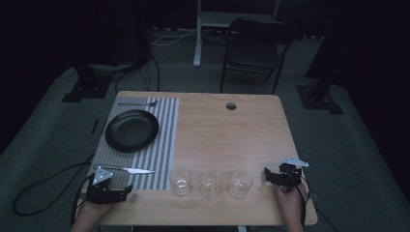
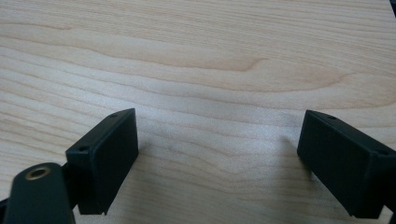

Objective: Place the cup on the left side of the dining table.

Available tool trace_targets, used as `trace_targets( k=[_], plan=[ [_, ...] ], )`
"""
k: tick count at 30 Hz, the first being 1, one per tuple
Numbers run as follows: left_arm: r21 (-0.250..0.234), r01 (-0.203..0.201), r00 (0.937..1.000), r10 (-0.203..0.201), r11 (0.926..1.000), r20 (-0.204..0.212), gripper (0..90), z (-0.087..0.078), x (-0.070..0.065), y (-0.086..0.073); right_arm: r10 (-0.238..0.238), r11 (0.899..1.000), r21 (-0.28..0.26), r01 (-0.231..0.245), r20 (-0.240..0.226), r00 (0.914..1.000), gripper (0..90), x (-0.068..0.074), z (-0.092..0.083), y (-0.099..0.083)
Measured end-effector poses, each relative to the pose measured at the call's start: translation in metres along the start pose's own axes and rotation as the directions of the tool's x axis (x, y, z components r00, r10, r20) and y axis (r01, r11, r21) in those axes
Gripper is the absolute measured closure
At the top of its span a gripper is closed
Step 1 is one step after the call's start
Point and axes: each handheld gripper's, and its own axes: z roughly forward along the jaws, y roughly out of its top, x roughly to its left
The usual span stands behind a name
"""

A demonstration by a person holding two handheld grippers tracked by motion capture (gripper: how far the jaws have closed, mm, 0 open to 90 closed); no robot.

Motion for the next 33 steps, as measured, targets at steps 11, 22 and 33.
trace_targets(
  k=[11, 22, 33],
  plan=[
    [-0.010, -0.058, 0.9965, 0.058, 0.9983, 0.059, 4.4, 0.001, -0.013, 0.004, -0.001, 1.000, 0.000, 0.001, 0.000, 1.0000, 12.0, 0.000, 0.000, 0.000],
    [-0.039, -0.089, 0.9883, 0.093, 0.9953, 0.121, 4.4, -0.001, -0.031, 0.011, 0.000, 1.000, 0.000, 0.000, 0.000, 1.0000, 12.0, 0.000, 0.000, 0.000],
    [-0.100, -0.117, 0.9758, 0.133, 0.9880, 0.173, 4.4, -0.006, -0.042, 0.020, 0.000, 1.000, 0.000, 0.000, 0.000, 1.0000, 12.0, 0.000, 0.000, 0.000]
  ],
)
